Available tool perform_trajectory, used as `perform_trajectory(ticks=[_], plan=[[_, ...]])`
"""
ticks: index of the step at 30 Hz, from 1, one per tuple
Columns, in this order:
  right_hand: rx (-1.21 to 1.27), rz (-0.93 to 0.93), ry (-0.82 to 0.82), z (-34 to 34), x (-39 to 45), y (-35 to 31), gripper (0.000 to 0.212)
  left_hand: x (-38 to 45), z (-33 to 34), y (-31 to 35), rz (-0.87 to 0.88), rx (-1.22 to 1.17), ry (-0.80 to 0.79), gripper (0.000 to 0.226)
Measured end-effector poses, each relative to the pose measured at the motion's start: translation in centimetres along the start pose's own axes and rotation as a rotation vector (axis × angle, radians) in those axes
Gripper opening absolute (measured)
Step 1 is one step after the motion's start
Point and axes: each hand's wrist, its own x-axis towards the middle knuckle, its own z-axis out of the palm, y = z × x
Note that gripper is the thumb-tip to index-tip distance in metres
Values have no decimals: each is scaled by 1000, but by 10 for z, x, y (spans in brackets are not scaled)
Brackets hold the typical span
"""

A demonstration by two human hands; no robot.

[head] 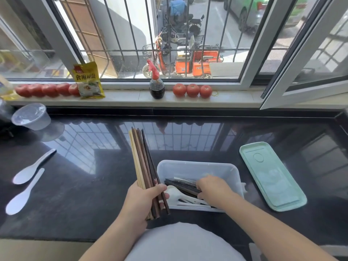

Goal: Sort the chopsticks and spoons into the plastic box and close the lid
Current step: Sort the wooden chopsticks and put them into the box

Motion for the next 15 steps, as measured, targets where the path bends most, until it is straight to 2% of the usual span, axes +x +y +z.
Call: perform_trajectory(ticks=[2, 3, 5, 7, 9, 12, 15], plan=[[166, 39, 89, -6, -5, -2, 20, -1, 1, 3, 1, -7, -4, 26], [344, 66, 137, -13, -11, -5, 22, -2, 1, 3, 2, 2, -18, 26], [883, 67, 155, -28, -26, -19, 25, -6, 5, 5, 10, 46, -72, 27], [1330, -8, 56, -44, -44, -40, 24, -11, 12, 6, 25, 79, -152, 26], [1498, -65, 38, -48, -55, -57, 22, -14, 19, 8, 42, 103, -232, 22], [1643, 33, 99, -47, -58, -67, 23, -14, 24, 7, 20, 100, -253, 15], [1765, 73, 403, -66, -62, -41, 25, -6, 16, 1, -37, 38, -139, 19]])
